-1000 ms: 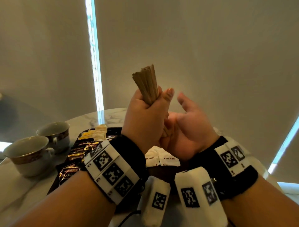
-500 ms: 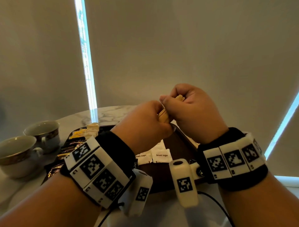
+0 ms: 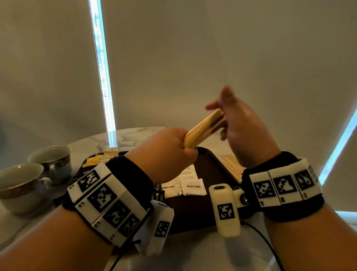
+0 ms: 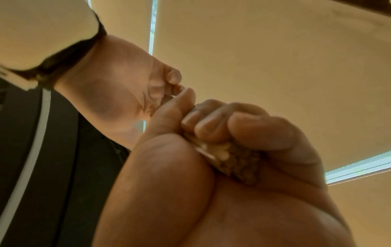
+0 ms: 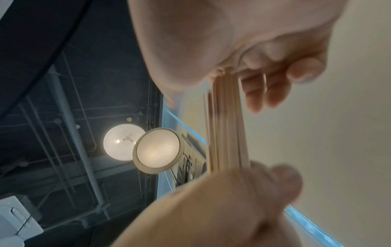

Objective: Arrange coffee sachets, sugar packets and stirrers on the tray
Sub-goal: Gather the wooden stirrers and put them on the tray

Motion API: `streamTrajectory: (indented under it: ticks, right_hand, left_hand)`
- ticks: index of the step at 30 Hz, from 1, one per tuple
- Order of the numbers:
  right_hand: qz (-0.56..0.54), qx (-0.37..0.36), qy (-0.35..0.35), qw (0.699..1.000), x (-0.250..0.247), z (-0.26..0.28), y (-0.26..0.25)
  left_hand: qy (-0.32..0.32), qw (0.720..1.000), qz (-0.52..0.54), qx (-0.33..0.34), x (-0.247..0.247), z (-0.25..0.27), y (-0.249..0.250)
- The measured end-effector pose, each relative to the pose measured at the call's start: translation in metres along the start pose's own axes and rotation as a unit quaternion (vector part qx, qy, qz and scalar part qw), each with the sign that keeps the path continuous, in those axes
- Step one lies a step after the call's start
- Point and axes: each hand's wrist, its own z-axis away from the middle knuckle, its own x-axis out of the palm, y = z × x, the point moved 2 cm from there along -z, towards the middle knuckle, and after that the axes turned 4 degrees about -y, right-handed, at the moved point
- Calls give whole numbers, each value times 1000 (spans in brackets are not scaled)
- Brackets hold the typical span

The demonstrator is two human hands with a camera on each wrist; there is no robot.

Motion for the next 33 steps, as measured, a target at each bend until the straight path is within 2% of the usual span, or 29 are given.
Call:
streamTrajectory:
  ticks: [2, 4, 7, 9, 15, 19, 21, 23, 25, 27, 29, 33]
  right_hand:
    - [-86, 0, 32, 996, -9, -5, 0]
    - [-120, -8, 12, 993, -9, -7, -2]
    - [-22, -37, -101, 994, 8, 1, -2]
    - [5, -53, -123, 991, 13, 3, -1]
    - [-27, -78, -68, 994, 15, 0, 1]
    - [-128, -53, -51, 989, 16, -1, 2]
    - [-236, -30, -25, 971, 16, -1, 2]
    - [-398, 19, -18, 917, 18, 0, 2]
    - [-507, 66, -63, 857, 24, 2, 0]
    - [-544, 69, -92, 831, 27, 4, -4]
    - [-551, 55, -73, 830, 27, 5, -6]
    - [-507, 29, -19, 861, 22, 7, -11]
  left_hand:
    - [-10, 1000, -9, -1, -3, 1, 1]
    - [-23, 999, -23, -2, -2, 2, 2]
    - [-31, 999, -38, -17, 1, 1, 6]
    - [-26, 998, -50, -23, 1, 1, 6]
    - [-28, 998, -45, -19, 4, 0, 6]
    - [-18, 999, -50, -4, 7, -2, 7]
    - [-22, 1000, -20, -5, 9, -2, 6]
    - [-30, 999, 31, -7, 10, -3, 3]
    - [-51, 997, 66, -7, 12, -4, 1]
    - [-74, 992, 104, -6, 12, -4, -2]
    - [-98, 983, 156, -16, 15, -5, -3]
    - [-126, 969, 211, -16, 17, -6, -1]
